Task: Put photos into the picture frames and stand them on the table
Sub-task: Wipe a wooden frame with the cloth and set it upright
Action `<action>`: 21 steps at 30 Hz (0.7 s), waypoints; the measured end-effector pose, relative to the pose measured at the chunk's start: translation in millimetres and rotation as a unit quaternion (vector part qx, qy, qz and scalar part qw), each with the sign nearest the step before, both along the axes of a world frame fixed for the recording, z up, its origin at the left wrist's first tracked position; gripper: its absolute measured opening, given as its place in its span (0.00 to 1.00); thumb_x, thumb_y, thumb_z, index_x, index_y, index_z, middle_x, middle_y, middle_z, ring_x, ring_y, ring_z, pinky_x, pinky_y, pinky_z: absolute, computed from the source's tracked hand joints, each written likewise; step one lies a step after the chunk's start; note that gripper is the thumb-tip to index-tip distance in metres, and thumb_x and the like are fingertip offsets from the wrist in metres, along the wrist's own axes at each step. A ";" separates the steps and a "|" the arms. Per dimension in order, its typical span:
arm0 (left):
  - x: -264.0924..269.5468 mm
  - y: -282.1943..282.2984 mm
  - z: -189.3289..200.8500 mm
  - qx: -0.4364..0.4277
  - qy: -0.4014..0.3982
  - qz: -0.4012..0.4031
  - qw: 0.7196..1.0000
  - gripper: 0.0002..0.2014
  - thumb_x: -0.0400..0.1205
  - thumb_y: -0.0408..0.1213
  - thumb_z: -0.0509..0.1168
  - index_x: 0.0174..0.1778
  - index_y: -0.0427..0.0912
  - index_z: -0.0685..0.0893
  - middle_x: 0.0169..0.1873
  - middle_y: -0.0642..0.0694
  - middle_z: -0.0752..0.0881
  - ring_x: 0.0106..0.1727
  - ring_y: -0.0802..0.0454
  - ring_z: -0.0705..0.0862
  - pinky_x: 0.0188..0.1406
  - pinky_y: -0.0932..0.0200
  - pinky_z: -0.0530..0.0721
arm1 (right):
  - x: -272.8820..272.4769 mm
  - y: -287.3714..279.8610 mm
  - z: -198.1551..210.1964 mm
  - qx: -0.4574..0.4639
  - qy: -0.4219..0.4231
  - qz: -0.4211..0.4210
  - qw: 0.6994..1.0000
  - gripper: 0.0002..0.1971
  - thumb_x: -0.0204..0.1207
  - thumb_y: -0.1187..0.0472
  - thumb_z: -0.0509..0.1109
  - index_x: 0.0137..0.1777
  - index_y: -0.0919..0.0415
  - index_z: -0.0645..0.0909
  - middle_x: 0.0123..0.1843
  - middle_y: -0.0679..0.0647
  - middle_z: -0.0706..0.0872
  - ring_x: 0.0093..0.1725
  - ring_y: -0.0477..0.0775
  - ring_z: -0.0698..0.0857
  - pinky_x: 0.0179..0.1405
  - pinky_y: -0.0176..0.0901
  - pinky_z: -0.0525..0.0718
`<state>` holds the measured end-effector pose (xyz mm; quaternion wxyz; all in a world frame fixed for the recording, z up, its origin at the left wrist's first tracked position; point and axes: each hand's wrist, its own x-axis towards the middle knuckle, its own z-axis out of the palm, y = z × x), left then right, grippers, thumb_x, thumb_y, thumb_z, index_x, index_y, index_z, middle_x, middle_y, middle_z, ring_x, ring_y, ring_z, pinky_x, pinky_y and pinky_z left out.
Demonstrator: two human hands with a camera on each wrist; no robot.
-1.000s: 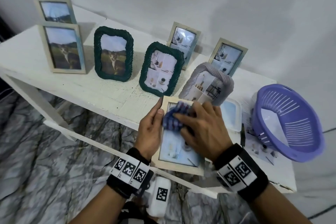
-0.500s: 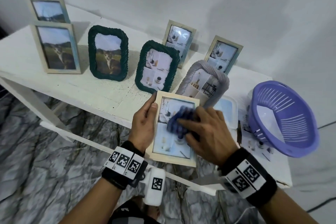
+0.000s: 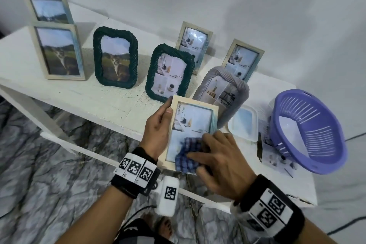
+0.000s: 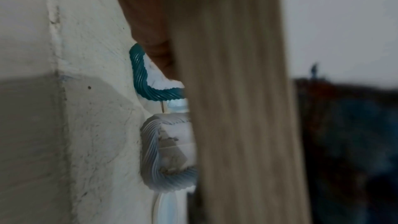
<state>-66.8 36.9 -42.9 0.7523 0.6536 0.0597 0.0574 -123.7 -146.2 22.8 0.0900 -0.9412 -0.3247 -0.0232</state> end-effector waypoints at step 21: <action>4.7 -0.6 -8.7 0.028 -0.014 -0.016 0.999 0.20 0.89 0.34 0.55 0.78 0.40 0.71 0.72 0.47 0.79 0.74 0.57 0.77 0.76 0.58 0.73 | 44.7 -5.0 3.3 -0.027 -0.048 -0.144 0.988 0.18 0.71 0.50 0.60 0.52 0.50 0.89 0.44 0.54 0.77 0.44 0.60 0.75 0.44 0.53 0.73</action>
